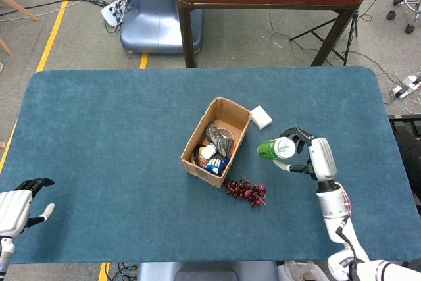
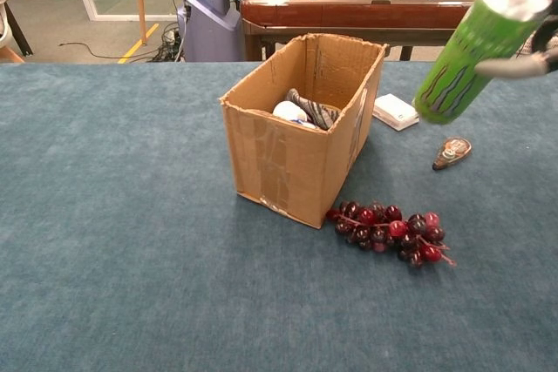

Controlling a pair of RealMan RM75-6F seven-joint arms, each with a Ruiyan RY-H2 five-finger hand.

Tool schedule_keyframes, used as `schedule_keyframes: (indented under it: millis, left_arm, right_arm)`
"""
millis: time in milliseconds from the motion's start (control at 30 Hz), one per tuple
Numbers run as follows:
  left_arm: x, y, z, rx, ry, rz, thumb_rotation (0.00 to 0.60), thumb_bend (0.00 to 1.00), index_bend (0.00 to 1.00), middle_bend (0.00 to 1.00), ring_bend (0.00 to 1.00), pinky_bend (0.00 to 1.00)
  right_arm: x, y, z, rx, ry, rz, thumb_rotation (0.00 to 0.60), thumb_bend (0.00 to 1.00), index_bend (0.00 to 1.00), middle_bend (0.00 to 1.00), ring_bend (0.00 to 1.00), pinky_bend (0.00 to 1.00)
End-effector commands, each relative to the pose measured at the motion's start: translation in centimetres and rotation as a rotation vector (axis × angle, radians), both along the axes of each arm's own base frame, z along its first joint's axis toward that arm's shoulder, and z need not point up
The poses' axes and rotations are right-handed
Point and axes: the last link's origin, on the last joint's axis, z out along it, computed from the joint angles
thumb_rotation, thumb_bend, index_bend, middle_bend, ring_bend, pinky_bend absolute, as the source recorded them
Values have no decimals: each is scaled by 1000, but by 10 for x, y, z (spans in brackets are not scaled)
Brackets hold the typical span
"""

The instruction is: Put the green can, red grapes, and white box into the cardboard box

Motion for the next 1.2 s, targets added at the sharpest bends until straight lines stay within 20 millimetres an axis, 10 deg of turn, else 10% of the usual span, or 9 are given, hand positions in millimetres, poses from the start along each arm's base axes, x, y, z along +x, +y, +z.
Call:
schedule_keyframes:
  millis: [33,533,1200]
  left_arm:
    - [0,0,0,-1,2,-2,600,284,319,356,315,534]
    - [1,-1,0,-3,-1,-5,600,285,319,356,316,534]
    - [2,-4,3,-1,-24,-12,600,285,319,356,316,534]
  right_arm:
    - [8,21,31,-84,1,37,600,91,542,628,542,679]
    - [82,6,61,-207,18,154,600,101,542,628,542,678]
    - [145,-55,-9,-43,18,142,600,100,542,592,524,678]
